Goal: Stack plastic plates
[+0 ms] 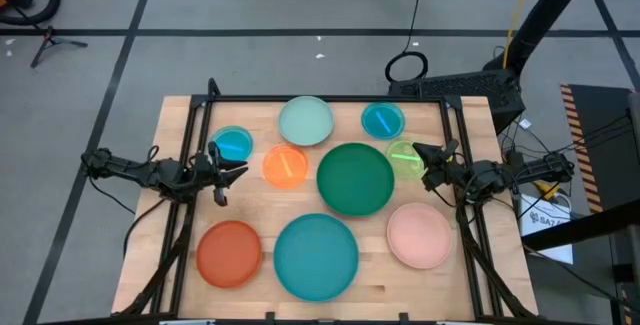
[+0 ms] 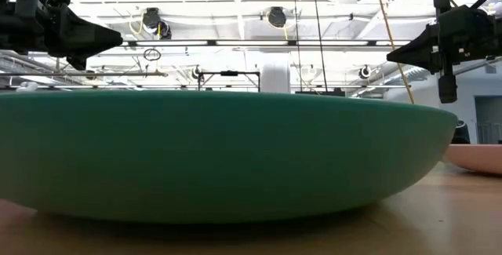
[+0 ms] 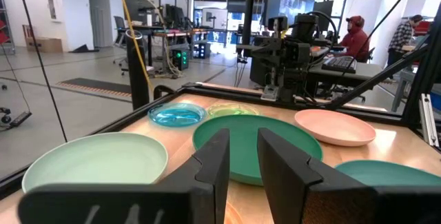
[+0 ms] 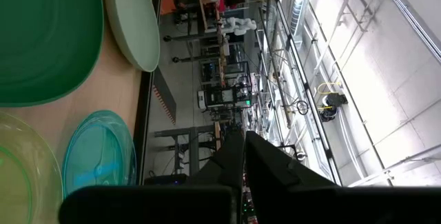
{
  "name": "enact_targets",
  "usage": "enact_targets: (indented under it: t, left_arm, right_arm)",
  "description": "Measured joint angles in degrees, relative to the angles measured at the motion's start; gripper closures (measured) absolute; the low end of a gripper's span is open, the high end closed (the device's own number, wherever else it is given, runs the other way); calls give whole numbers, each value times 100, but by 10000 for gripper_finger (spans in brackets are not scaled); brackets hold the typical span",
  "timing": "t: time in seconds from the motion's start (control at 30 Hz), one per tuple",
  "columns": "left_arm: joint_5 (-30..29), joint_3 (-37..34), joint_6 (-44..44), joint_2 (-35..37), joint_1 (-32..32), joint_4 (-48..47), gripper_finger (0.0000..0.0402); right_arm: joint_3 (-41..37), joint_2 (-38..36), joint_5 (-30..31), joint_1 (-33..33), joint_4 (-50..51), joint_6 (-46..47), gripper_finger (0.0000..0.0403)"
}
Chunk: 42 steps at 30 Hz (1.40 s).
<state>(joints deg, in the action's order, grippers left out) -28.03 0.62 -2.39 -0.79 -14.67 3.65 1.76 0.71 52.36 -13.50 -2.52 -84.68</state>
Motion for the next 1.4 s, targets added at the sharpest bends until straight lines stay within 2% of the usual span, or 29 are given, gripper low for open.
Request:
enact_targets:
  t: [0.17, 0.27, 0.5, 0.93, 1.1, 1.4]
  left_arm:
    - [-5, -5, 249, -1, -1, 101, 321]
    - [-7, -7, 418, -1, -1, 503, 321]
    - [-9, 98, 426, 1, 0, 853, 321]
    - [-8, 473, 1959, -1, 0, 858, 321]
    - [-7, 610, 1985, -1, 0, 849, 321]
    - [-7, 647, 2052, -1, 1, 867, 321]
  right_arm:
    - [0, 0, 25, 2, -15, -68, 392]
    - [0, 0, 142, 2, -33, -173, 392]
    - [-2, -1, 321, 2, -68, -110, 392]
    - [-2, 0, 291, 2, -66, 375, 392]
    - [-2, 0, 291, 2, -67, 728, 392]
    - [-2, 0, 293, 2, -67, 750, 392]
